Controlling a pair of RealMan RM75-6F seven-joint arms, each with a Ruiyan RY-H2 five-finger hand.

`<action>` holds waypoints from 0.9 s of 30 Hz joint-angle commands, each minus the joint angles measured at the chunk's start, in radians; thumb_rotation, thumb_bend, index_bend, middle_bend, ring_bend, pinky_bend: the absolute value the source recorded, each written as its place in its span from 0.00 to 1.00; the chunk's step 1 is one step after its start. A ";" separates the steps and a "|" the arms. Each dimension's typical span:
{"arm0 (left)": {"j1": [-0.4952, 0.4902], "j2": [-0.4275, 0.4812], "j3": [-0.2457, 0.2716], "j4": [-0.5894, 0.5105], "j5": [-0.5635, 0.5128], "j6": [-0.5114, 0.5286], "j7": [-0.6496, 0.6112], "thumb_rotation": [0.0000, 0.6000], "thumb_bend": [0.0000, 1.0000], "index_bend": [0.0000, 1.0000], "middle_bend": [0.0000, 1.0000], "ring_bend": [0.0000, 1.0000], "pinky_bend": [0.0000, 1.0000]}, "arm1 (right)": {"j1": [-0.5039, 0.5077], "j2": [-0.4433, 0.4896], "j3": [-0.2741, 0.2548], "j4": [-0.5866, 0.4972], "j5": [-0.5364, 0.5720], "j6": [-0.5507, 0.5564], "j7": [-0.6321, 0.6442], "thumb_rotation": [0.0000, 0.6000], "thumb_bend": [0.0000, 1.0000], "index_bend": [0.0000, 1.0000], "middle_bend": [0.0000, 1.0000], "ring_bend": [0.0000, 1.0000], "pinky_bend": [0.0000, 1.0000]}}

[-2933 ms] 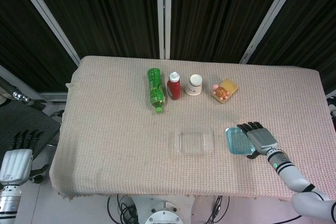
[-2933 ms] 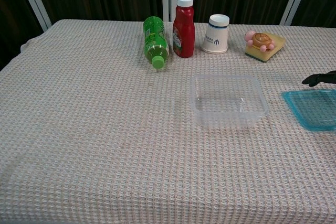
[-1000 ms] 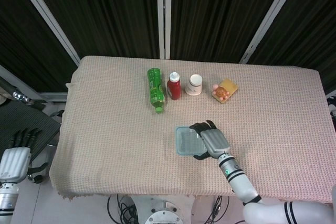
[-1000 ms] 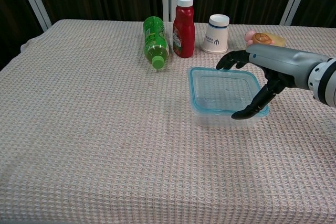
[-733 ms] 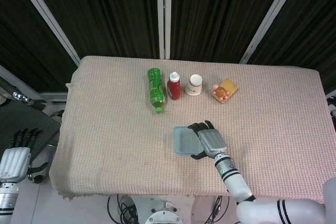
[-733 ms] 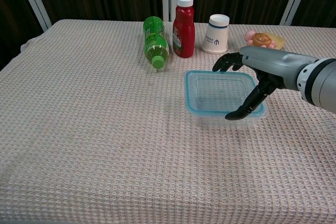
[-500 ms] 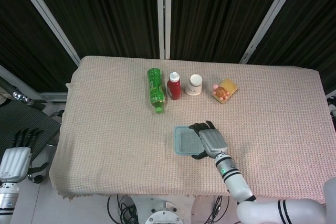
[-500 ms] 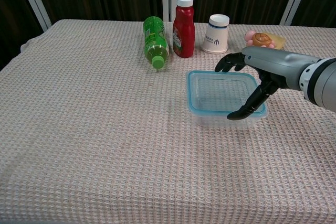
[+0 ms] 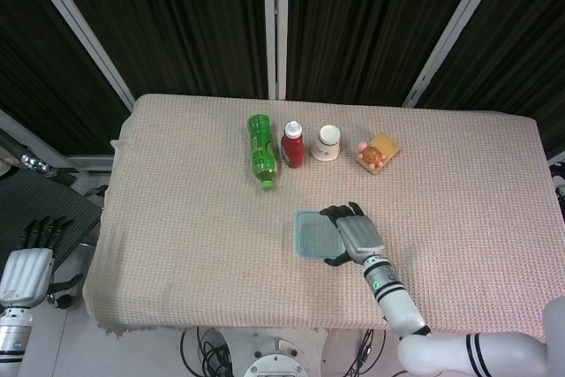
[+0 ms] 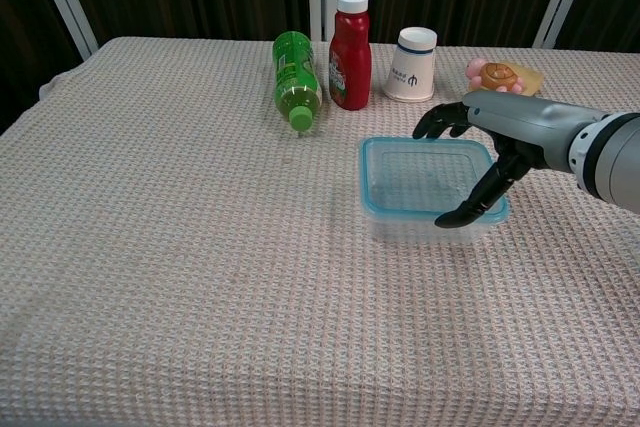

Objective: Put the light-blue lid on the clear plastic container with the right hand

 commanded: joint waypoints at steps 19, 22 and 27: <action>-0.002 -0.007 0.002 0.011 0.002 -0.003 -0.007 1.00 0.00 0.14 0.09 0.00 0.01 | 0.008 0.012 -0.019 0.002 -0.008 -0.006 0.004 1.00 0.02 0.00 0.23 0.02 0.00; -0.003 -0.007 0.001 0.010 0.003 -0.001 -0.004 1.00 0.00 0.14 0.09 0.00 0.01 | 0.008 0.015 -0.021 0.000 -0.014 -0.009 0.009 1.00 0.00 0.00 0.22 0.02 0.00; -0.003 -0.006 0.000 0.008 0.002 -0.001 -0.001 1.00 0.00 0.14 0.09 0.00 0.01 | 0.010 0.025 -0.027 -0.009 -0.019 -0.013 0.006 1.00 0.00 0.00 0.19 0.00 0.00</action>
